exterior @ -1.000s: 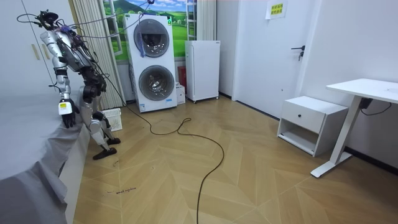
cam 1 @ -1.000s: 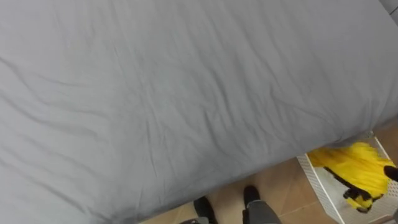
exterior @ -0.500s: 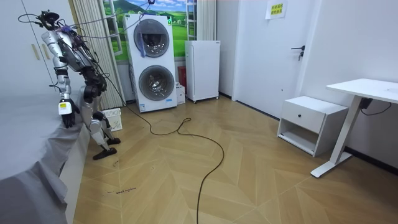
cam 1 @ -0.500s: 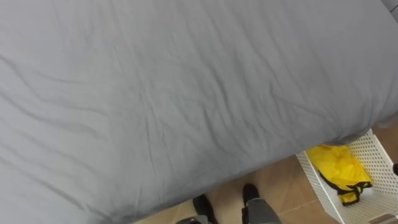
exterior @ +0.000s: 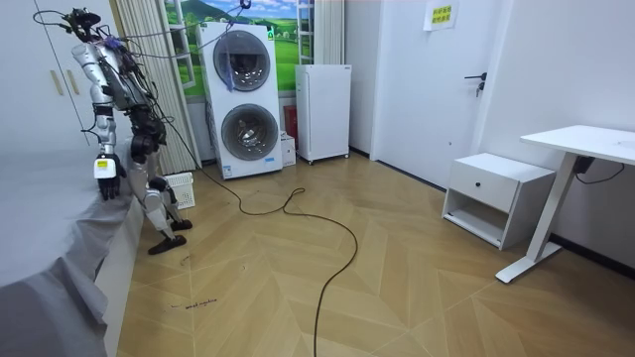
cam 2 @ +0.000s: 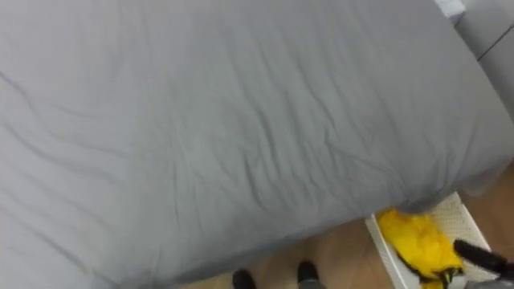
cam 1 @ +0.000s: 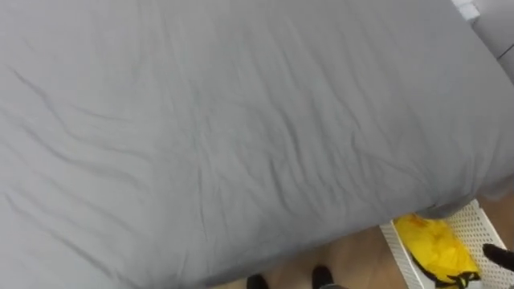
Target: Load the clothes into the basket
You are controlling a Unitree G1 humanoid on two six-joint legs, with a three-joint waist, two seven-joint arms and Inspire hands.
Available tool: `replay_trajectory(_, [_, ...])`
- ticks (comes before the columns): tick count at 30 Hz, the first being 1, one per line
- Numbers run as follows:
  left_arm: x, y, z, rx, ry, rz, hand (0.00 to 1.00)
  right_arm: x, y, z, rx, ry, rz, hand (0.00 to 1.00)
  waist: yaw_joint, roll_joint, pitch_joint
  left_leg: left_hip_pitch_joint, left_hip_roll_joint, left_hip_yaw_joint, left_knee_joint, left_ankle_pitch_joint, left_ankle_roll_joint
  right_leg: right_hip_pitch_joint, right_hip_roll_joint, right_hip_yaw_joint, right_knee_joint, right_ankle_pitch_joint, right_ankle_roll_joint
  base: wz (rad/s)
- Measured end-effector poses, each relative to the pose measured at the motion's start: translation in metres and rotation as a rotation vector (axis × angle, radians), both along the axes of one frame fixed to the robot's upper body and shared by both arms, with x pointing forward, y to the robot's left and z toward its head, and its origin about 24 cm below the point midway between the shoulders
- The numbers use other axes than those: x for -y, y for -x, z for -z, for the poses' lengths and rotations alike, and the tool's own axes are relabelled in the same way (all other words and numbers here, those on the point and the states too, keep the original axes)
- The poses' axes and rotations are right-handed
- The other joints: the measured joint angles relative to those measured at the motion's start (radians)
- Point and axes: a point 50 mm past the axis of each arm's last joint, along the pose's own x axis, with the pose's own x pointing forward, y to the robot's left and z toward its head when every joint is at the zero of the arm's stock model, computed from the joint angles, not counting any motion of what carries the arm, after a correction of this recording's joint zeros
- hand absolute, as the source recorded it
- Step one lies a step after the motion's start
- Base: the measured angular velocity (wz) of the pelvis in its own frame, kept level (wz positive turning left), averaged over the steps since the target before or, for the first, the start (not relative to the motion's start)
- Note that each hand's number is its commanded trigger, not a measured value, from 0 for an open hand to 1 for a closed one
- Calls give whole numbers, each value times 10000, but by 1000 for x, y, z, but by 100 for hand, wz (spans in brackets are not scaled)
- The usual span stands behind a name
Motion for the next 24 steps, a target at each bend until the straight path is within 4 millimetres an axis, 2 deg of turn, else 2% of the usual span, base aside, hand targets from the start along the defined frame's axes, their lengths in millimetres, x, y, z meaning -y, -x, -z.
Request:
replay_trajectory(3, [-4,10,0,-156,-207,-2,0,-31,7,20,-427,-983,-897,0,100,-317,-48,782,-27,-267,-396,65,-96,957,29,-296,-583,42,-30,23])
replay_trajectory(6, [-4,17,1,-300,-468,164,0,-54,22,35,-864,-1804,-1700,0,79,-557,-168,1466,-116,-592,-651,77,-128,2074,34,-831,-1334,73,-5,55])
replay_trajectory(7, [-3,17,1,-302,-492,146,0,-57,24,37,-943,-1937,-1861,0,79,-602,-173,1580,-136,-592,-696,77,-128,2260,24,-899,-1436,61,13,53])
replay_trajectory(10, [3,18,3,-224,-518,-222,0,-66,31,42,-1297,-2240,-2740,0,235,-756,-154,2059,-189,-746,-889,76,-126,2919,-36,-1147,-1686,26,80,28])
replay_trajectory(12, [1,22,3,-301,-690,-272,0,-71,45,49,-1729,-2505,-2708,0,303,-952,-122,2450,-244,-806,-943,63,-143,3515,-54,-1335,-2017,29,107,22])
replay_trajectory(14, [-1,26,3,-356,-778,-447,0,-74,51,51,-1861,-2788,-2840,0,319,-1074,-114,2664,-297,-836,-939,34,-182,3789,-45,-1373,-2118,28,106,9])
replay_trajectory(15, [-1,28,3,-391,-825,-465,0,-75,53,52,-1982,-2906,-2933,0,318,-1100,-118,2742,-296,-862,-935,25,-190,3907,-33,-1374,-2184,28,106,3])
replay_trajectory(21, [4,29,4,-424,-874,-535,0,-78,60,56,-2434,-3143,-3145,0,457,-1154,-25,3130,-279,-1045,-964,-72,-261,4291,40,-1356,-2194,-41,88,1])
replay_trajectory(24, [8,30,5,-415,-786,-607,0,-80,63,58,-2647,-3288,-3215,0,583,-1209,-49,3206,-273,-1117,-982,-111,-277,4311,55,-1332,-2184,-81,88,0])
